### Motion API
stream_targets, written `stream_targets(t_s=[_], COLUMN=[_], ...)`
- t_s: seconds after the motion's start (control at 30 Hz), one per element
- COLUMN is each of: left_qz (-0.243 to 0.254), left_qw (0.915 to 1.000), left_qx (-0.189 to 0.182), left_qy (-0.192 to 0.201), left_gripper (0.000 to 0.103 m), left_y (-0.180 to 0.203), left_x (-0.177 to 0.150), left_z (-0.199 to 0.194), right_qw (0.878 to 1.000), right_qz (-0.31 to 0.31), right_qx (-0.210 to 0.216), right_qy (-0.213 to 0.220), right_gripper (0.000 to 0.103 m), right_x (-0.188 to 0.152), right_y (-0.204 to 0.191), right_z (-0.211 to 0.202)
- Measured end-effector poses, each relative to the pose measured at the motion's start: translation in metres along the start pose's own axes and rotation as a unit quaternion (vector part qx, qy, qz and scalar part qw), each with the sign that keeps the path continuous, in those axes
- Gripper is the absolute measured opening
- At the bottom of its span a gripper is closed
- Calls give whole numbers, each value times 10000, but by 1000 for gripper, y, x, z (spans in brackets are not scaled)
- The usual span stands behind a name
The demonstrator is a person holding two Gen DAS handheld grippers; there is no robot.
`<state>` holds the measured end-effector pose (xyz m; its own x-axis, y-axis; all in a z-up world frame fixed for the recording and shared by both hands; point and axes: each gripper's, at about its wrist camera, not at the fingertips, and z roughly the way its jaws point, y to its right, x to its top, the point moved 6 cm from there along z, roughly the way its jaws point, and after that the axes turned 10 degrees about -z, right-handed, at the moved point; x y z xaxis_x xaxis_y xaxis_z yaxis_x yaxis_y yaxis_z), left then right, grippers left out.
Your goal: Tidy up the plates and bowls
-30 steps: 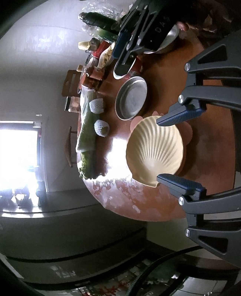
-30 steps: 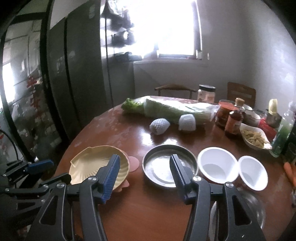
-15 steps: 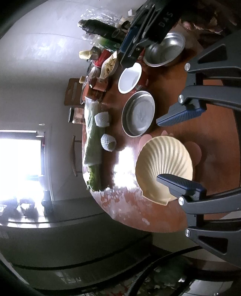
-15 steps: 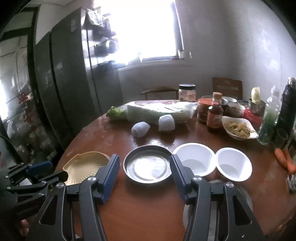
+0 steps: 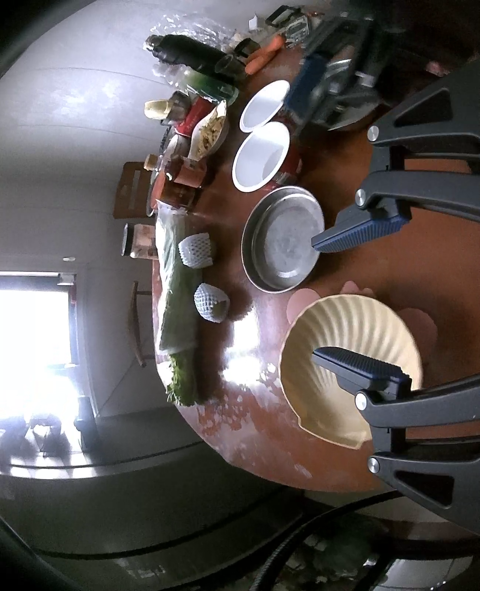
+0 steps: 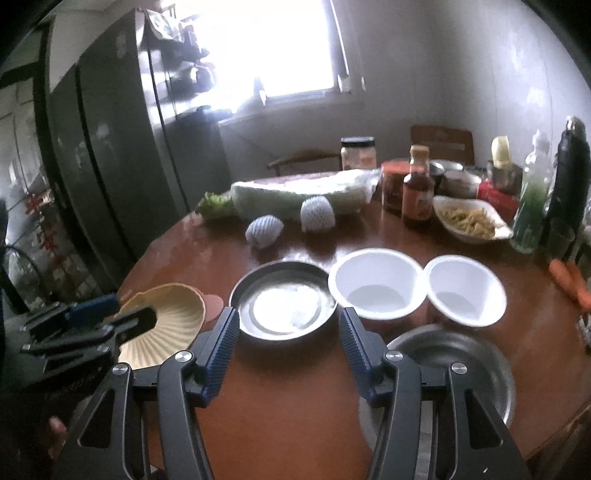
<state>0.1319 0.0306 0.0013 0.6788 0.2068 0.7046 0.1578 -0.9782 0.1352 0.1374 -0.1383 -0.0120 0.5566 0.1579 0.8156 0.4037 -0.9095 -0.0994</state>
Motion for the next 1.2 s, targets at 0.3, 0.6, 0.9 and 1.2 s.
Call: stream_targets(t_s=[0.3,0.6,0.9,1.2], left_qz=[46,21,-27,72], left_qw=[9989,9961,9937,9888], left_qx=[-163,39,32,76], left_qy=[-447,-877,-1116,-1487], left_gripper=[53,53,53,48], left_y=[12,13,11,12], left_x=[27,38,39,30], left_z=[60,121,147,164], right_qw=[9980,9922,9888,9828], right_qz=[308,825,838,918], right_qx=[124,51,-196,-212], right_qy=[-544,-929,-1223,-1587], right_gripper=[58,58,58,58], right_x=[-19,-20,-18,-21], right_y=[-1,10,8,7], right_z=[47,87,116,139])
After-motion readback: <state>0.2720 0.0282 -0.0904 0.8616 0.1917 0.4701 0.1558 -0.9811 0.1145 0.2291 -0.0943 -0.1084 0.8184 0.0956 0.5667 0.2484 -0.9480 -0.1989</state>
